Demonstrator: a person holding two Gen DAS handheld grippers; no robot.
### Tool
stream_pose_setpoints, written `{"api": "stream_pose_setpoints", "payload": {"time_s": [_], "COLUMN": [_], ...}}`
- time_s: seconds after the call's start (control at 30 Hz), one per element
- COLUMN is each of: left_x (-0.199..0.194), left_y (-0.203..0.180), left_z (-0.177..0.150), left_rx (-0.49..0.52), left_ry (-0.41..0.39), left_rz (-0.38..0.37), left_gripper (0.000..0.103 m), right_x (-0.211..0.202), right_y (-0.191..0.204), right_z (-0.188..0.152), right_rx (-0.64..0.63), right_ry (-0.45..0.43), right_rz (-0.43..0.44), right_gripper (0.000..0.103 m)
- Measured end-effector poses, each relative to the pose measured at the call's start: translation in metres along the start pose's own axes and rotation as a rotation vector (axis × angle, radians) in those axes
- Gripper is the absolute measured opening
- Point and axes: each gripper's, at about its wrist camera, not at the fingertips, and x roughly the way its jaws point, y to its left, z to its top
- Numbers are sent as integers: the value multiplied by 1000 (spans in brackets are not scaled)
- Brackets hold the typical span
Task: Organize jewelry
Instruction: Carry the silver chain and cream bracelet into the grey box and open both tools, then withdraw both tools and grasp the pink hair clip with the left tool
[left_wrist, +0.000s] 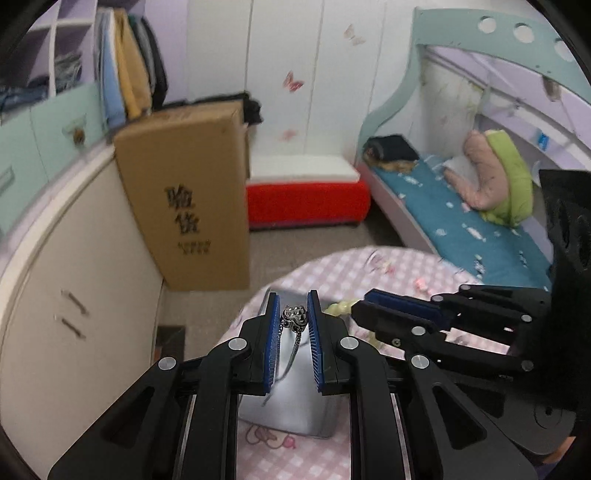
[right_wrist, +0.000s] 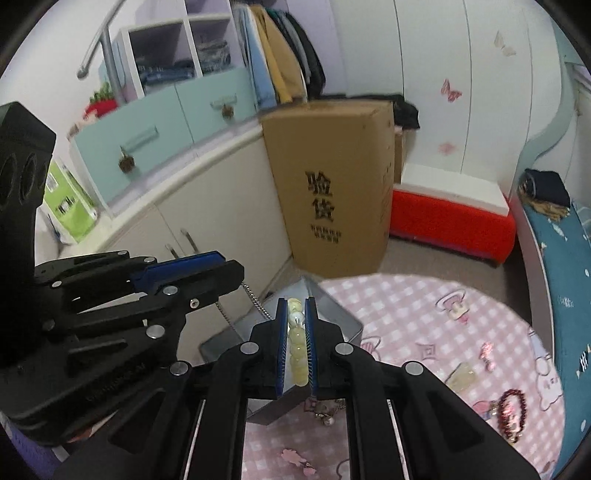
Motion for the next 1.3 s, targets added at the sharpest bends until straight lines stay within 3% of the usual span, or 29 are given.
{"api": "stream_pose_setpoints", "payload": {"time_s": [0.37,0.57,0.63,0.73,0.77,0.9,0.93,1.3], "left_x": [47,57,55,51,47,28,22,-65], "left_y": [22,26,26,28,30,34,34,-28], "left_z": [-34,-42,-42,-40,-39,-39,-40,-58], "left_rx": [-73,-99,-103,-121,-138,-180,-185,-77], "left_ry": [119,157,154,148,143,87,73,-138], "left_rz": [-24,-33,-28,-18,-2,17,25,88], "left_gripper": [16,18,21,37,47,67,69,79], "right_x": [58,69,66,61,58,38,33,-63], "right_y": [2,0,0,-3,-4,-14,-15,-8], "right_z": [-16,-28,-28,-27,-27,-25,-25,-53], "right_rx": [15,38,39,48,53,80,79,-6], "right_ry": [131,170,161,154,149,107,97,-49], "right_rz": [-11,3,3,-4,-7,-29,-36,-128], "right_gripper": [9,12,12,12,13,40,46,57]}}
